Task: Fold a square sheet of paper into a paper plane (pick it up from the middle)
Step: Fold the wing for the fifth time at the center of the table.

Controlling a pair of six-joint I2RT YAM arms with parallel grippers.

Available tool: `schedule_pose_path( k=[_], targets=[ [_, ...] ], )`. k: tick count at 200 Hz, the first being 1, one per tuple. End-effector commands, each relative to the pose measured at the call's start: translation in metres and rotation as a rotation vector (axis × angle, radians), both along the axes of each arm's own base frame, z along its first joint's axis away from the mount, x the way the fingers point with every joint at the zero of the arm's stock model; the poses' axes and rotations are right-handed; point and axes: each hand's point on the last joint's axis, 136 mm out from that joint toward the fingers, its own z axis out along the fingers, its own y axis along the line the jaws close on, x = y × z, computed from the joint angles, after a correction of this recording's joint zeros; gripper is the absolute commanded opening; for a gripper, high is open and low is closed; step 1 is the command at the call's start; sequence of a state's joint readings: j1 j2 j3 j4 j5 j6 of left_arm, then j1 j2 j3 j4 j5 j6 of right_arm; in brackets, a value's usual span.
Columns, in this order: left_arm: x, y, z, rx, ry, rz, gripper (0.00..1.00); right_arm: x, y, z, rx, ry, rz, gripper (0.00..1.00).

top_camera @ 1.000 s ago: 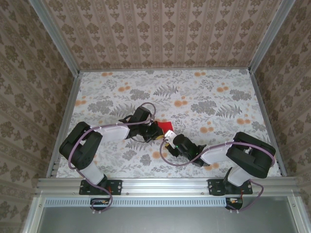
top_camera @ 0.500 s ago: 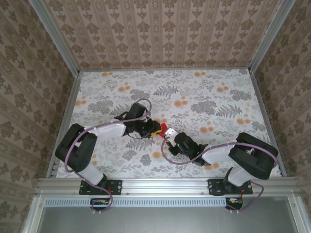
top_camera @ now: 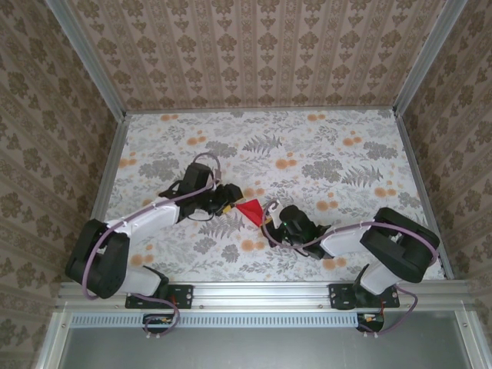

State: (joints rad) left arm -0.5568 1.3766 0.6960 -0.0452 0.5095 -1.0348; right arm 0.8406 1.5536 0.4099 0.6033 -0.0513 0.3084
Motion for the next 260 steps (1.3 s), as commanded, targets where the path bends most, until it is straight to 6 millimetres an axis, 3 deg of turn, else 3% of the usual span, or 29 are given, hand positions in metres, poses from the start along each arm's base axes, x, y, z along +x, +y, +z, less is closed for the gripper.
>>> schedule_pose_path(
  k=[1,43,158,260],
  targets=[
    [-0.007,-0.007,-0.003,-0.029,-0.036,-0.040,0.51,0.002,0.014,0.004,0.127,0.110,-0.016,0.02],
    [-0.016,-0.015,-0.014,-0.039,-0.040,-0.071,0.44,0.006,0.016,0.003,0.211,0.204,-0.050,0.01],
    [-0.016,-0.043,-0.017,-0.084,-0.112,-0.166,0.33,0.009,0.020,0.012,0.460,0.442,-0.109,0.00],
    [-0.019,-0.046,-0.031,-0.080,-0.111,-0.185,0.27,0.017,0.012,0.000,0.546,0.579,-0.200,0.00]
  ],
)
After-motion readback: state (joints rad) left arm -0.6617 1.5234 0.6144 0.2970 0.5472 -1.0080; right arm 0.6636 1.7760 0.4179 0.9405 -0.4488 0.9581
